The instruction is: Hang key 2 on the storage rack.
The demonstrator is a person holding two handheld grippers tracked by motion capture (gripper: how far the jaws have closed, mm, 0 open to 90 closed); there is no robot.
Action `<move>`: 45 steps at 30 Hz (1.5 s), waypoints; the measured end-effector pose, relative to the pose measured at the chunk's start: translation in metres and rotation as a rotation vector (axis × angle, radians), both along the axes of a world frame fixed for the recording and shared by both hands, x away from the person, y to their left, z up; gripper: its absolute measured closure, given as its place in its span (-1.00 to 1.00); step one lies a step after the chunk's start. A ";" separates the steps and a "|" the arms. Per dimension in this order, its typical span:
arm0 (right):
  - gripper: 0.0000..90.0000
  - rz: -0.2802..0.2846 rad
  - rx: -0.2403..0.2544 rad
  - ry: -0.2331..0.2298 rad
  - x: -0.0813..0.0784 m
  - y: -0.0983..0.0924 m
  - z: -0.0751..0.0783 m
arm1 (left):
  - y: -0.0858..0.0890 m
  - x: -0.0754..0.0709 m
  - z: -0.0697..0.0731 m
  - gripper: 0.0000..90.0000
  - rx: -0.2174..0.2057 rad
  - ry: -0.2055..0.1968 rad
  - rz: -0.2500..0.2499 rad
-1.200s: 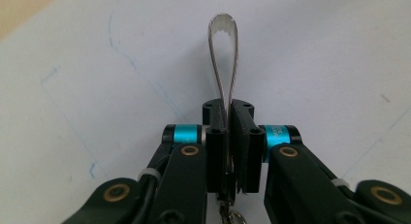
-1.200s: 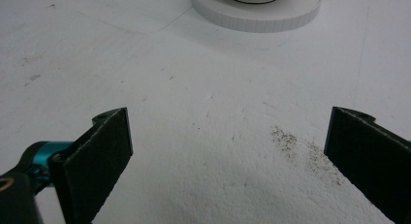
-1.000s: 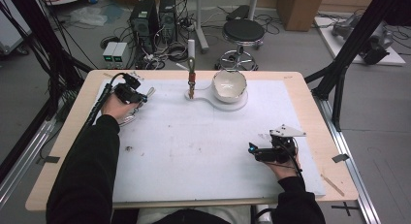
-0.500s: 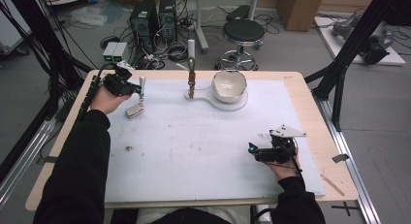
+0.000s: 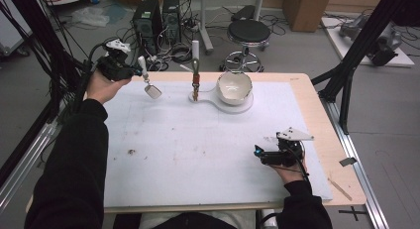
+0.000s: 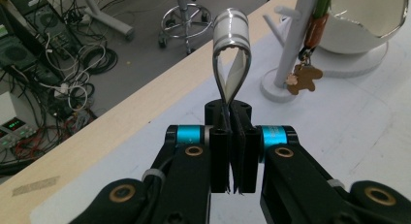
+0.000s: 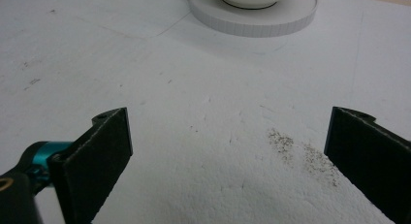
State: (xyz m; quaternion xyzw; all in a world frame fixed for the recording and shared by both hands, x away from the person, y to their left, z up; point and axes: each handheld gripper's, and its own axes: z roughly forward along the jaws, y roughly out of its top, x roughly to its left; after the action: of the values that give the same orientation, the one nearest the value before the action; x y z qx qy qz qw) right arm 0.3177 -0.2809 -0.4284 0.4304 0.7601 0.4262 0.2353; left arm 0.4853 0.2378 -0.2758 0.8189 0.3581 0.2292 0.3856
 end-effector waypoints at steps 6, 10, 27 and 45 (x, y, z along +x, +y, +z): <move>-0.95 -0.002 -0.001 -0.004 -0.001 0.000 0.000 | -0.007 0.001 0.006 0.93 -0.024 -0.021 -0.013; -0.95 -0.002 -0.002 -0.005 -0.001 0.000 0.000 | -0.012 0.002 0.011 0.93 -0.023 -0.033 -0.020; -0.95 -0.001 0.006 -0.001 -0.003 0.000 0.001 | -0.031 0.016 0.039 0.93 -0.048 -0.066 -0.029; -0.95 -0.002 0.011 -0.003 -0.003 -0.003 -0.001 | -0.075 0.039 0.041 0.93 -0.076 -0.111 -0.013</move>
State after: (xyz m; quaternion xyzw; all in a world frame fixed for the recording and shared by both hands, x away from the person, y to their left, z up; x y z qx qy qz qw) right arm 0.3142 -0.2837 -0.4291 0.4318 0.7568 0.4310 0.2347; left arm 0.5240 0.1630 -0.2351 0.7920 0.3391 0.2580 0.4372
